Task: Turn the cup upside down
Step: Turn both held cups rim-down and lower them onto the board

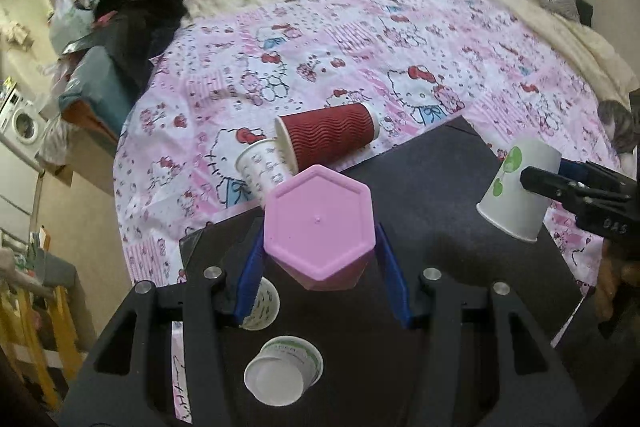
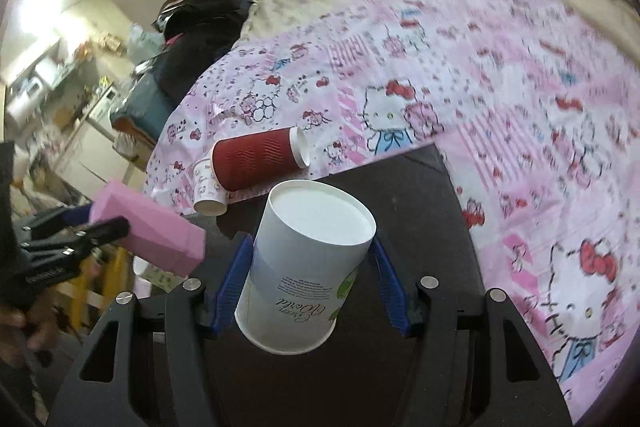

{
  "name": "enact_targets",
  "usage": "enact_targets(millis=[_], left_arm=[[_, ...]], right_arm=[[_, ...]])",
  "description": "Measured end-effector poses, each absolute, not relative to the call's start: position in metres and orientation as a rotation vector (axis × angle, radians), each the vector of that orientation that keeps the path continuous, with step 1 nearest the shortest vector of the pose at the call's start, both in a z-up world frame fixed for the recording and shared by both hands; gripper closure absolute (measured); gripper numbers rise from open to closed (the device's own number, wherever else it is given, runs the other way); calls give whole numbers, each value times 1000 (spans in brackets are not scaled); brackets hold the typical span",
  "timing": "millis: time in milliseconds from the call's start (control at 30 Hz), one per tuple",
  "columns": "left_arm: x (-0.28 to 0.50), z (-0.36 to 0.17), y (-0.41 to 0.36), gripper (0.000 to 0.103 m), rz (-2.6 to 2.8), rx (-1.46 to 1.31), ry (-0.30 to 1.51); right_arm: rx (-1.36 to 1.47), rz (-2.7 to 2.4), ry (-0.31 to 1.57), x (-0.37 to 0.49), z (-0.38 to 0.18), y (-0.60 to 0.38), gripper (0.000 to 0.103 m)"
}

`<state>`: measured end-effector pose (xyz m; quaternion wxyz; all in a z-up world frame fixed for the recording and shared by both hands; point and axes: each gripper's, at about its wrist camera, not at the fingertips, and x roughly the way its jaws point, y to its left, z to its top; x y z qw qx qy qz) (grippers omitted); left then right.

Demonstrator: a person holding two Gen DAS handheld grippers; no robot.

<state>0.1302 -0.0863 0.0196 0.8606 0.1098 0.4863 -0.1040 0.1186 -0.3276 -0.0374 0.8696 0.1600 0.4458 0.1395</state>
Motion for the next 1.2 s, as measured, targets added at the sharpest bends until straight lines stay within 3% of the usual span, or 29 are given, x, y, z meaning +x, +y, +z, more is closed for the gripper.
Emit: enact_targets(millis=[233,633,1100,1200], left_arm=[[138,4,-92,54,-205,115,1030],[205,-44,-196,54,-262,124,1065],[201,-64,-235,53,-309,228,1072],[202,-66,-234,45,-303,214,1105]], right_arm=[[207,230,923,123,-46,-320,41],[-148,156,791,159,-77,-332,41],[-176,227,868,143,-116,-346,42],[-150,236,864,141,-111,-346,40]])
